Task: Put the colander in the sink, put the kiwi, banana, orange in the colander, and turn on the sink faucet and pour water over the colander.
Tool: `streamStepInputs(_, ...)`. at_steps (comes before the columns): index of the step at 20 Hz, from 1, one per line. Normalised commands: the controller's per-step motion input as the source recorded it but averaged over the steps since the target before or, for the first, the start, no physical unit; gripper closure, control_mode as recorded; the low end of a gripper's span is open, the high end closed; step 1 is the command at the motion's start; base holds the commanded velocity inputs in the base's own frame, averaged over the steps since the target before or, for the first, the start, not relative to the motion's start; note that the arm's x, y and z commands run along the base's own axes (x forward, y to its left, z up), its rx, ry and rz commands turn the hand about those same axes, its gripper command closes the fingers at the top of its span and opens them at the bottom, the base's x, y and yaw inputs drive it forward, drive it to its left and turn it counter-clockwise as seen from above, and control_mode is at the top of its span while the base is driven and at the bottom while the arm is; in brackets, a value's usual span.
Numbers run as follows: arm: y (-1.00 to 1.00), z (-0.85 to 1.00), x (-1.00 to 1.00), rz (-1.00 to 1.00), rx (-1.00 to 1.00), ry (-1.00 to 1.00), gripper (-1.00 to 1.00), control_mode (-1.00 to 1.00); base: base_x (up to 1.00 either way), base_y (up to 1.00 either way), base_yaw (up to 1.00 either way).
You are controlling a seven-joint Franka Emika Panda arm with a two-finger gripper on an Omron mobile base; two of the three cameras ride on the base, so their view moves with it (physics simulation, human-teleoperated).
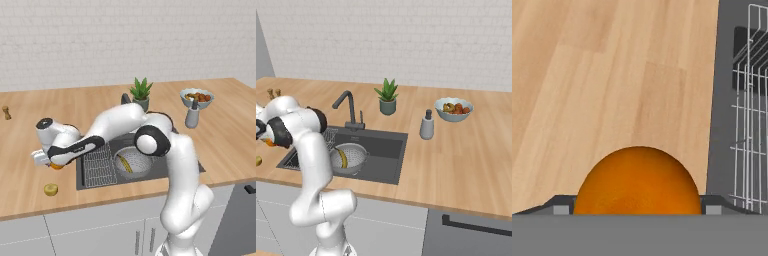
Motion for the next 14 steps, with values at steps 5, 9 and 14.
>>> streamStepInputs(5, -1.00, 0.69, -0.58, -0.01, 0.00, -0.23, 1.00, -1.00, 0.00, 0.00, 0.00)
streamStepInputs(9, -1.00, 0.32, -0.19, -0.04, 0.00, -0.05, 1.00, -1.00, 0.00, 0.00, 0.00)
streamStepInputs(14, -1.00, 0.24, -0.12, -0.02, 0.00, -0.01, 1.00, -1.00, 0.00, 0.00, 0.00)
